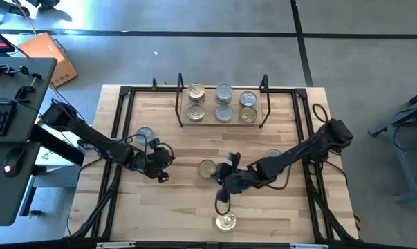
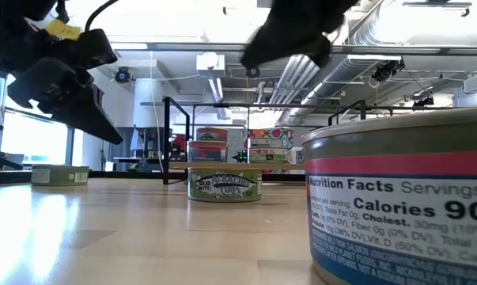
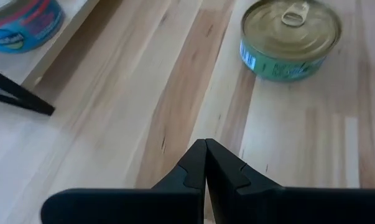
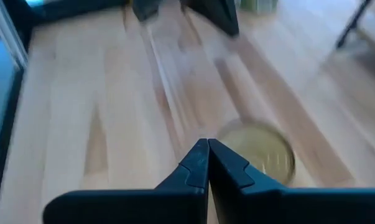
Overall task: Stack canned seafood by type on shelf
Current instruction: Stack the green tuna can on top of the green tuna can on the shelf
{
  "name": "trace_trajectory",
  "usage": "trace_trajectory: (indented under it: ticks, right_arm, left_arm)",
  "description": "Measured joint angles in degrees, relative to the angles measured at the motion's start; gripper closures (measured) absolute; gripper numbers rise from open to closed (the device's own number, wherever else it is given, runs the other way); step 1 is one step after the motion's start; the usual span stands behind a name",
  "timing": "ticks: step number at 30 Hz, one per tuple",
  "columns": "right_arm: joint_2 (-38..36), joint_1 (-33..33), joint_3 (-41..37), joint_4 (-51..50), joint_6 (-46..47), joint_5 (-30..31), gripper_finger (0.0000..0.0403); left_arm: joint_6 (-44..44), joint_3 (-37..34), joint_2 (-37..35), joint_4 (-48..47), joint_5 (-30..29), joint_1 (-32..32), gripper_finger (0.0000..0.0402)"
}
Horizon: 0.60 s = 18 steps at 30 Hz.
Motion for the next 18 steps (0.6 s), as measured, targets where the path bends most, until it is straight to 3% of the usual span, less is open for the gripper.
trace_trajectory:
  ticks: [3, 6, 18]
  right_arm:
    - [-0.4, 1.8, 0.0, -4.8, 5.0, -0.1, 0.0393]
    - [-0.9, 3.4, 0.0, -11.2, 10.8, -0.1, 0.0358]
    - [-2.6, 7.6, -0.2, -46.8, 33.0, 2.2, 0.0120]
  left_arm:
    - [0.6, -0.1, 0.5, 0.6, 0.3, 0.0, 0.0401]
    - [1.1, -0.1, 1.1, 1.3, 0.7, 0.0, 0.0401]
    - [3.0, 0.0, 2.4, 4.5, 1.2, 0.0, 0.0401]
